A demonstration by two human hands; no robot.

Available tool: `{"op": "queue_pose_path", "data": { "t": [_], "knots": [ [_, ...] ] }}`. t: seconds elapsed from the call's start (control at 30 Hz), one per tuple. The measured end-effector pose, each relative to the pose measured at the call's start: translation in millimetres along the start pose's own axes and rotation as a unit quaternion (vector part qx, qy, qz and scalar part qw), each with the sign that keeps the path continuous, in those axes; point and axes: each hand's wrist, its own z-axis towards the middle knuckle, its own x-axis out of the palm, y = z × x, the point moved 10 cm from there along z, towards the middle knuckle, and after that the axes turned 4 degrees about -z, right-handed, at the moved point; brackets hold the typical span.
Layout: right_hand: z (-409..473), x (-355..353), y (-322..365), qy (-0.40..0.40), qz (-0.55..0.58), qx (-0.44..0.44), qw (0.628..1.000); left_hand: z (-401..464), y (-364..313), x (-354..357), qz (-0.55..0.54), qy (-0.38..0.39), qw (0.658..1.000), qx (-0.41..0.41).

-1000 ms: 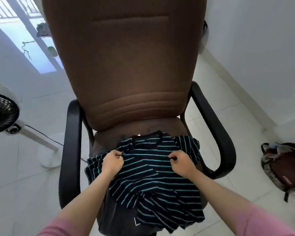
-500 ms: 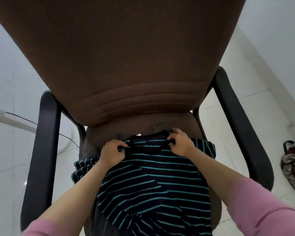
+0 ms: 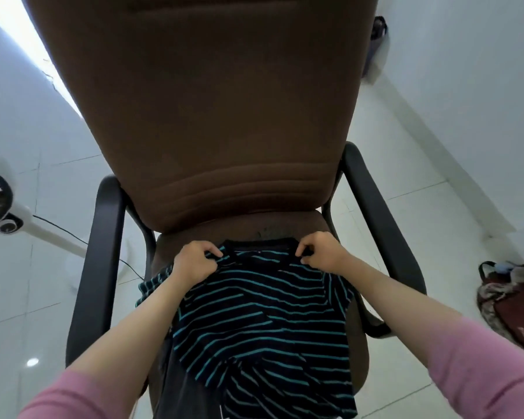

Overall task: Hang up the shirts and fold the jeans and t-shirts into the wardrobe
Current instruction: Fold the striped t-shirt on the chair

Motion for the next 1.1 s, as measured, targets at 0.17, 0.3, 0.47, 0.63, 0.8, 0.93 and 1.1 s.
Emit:
{"op": "queue_pose_path", "data": {
  "t": [0.17,0.3,0.47,0.63,0.8,0.93,1.1],
  "knots": [
    [-68,-52,29,-0.030,0.003,-0.027,0.999,-71,-40,-43,0.062,-0.128,0.990,0.023],
    [-144,-88,62,-0.086,0.013,-0.056,0.995,-154,-72,-64,0.081,-0.180,0.979,0.054],
    [-247,-124,99,-0.149,-0.041,-0.091,0.984,-259,-113,-81,0.030,-0.223,0.968,0.113],
    [-336,-171,125,-0.226,-0.059,-0.129,0.964,-361,-161,-104,-0.008,-0.287,0.939,0.188],
    [-413,-226,152,-0.280,-0.044,-0.178,0.942,-443,-209,-136,-0.033,-0.343,0.902,0.261],
    [-467,-268,167,-0.318,-0.004,-0.197,0.927,-500,-247,-161,-0.092,-0.359,0.872,0.320],
    [-516,-305,188,-0.360,-0.044,-0.205,0.909,-550,-287,-182,-0.093,-0.375,0.840,0.381]
  ]
}}
